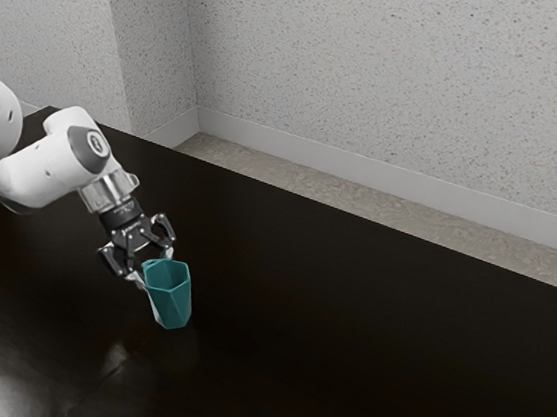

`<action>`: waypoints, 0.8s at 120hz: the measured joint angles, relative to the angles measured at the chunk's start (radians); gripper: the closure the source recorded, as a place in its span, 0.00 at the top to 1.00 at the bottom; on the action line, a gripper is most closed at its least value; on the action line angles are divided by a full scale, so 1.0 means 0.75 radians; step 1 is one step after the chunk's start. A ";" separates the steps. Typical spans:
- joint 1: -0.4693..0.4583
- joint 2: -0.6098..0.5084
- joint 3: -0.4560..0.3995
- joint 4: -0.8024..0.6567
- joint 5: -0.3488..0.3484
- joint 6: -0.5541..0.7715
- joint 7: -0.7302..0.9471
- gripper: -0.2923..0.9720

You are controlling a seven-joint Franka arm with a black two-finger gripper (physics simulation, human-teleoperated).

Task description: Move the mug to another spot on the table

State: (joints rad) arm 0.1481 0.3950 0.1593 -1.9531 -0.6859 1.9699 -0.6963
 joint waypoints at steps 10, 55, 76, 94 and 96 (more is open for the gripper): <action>0.001 -0.030 0.000 0.000 -0.003 0.013 0.003 0.65; 0.004 -0.424 -0.024 -0.091 0.148 0.034 0.010 0.75; -0.005 -0.541 -0.107 0.007 0.483 -0.026 0.031 0.76; -0.050 -0.548 -0.150 0.210 0.844 -0.136 0.126 0.76; -0.056 -0.548 -0.156 0.223 0.879 -0.143 0.141 0.76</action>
State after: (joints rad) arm 0.1063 -0.0162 0.0424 -1.7861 -0.0263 1.8623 -0.5906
